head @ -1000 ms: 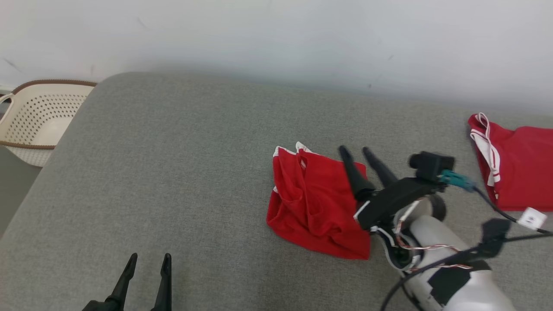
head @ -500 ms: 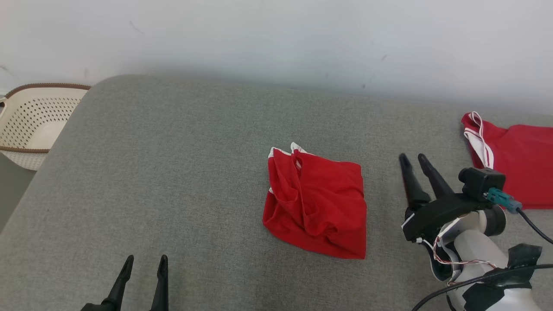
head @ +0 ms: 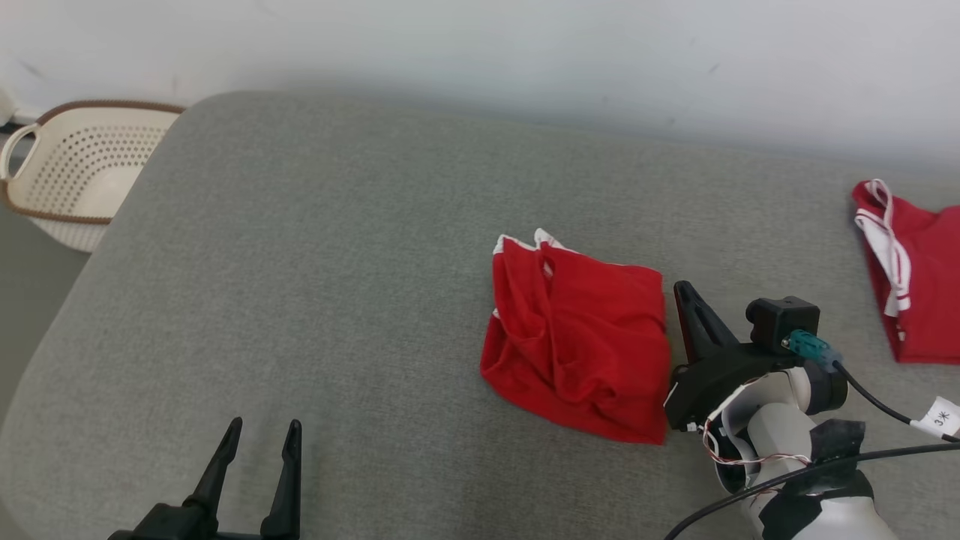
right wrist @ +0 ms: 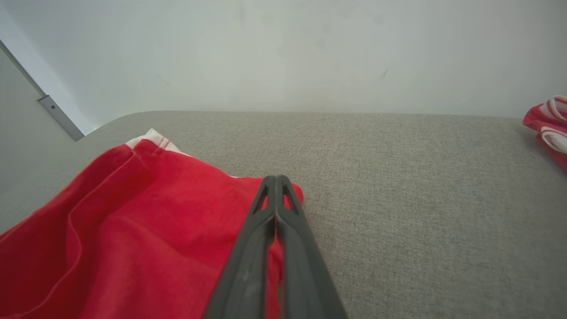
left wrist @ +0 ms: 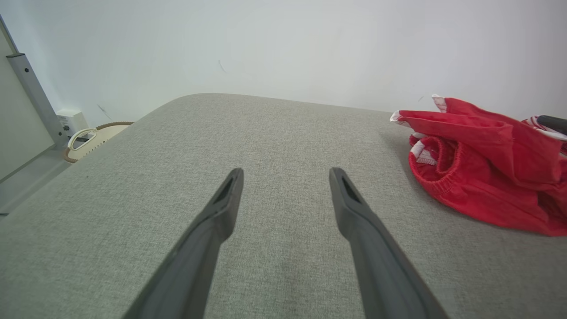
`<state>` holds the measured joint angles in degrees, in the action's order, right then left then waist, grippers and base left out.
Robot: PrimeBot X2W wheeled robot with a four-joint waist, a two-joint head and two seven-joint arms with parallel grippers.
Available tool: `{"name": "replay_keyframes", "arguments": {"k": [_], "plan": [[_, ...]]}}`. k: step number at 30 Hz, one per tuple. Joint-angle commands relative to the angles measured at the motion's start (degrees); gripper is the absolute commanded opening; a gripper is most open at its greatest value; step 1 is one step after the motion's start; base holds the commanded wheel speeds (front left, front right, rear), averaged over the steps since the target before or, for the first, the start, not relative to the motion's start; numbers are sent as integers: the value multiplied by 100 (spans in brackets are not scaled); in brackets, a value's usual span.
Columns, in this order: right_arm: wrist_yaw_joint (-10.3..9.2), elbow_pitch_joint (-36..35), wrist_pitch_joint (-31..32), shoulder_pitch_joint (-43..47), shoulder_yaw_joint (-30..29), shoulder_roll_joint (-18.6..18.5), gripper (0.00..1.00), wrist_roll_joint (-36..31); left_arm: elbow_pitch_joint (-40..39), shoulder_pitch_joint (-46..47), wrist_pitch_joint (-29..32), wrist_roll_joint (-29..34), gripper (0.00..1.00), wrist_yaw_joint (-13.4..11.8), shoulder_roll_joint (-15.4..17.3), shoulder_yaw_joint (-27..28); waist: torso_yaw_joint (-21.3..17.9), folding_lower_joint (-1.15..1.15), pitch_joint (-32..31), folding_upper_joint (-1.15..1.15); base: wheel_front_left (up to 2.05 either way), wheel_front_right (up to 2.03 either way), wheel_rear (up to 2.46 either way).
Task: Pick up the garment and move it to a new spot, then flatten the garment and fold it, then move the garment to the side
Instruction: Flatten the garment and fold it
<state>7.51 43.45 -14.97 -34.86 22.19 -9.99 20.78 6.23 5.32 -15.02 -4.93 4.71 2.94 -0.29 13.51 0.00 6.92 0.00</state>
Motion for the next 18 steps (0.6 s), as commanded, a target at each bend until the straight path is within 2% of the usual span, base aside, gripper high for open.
{"name": "replay_keyframes", "arguments": {"k": [1,9,18], "plan": [[-5,12,-19,-75,-19,32,0,-62,11,39,-27,10,100,14,16,15,133,0,117,0,0,0,0],[-5,427,-20,-169,-364,237,0,-489,64,181,-27,3,100,67,20,-9,444,0,311,0,0,0,0],[-5,466,-20,-159,-321,508,0,-736,126,247,-27,-65,100,66,9,-70,653,0,396,0,0,0,0]]}}
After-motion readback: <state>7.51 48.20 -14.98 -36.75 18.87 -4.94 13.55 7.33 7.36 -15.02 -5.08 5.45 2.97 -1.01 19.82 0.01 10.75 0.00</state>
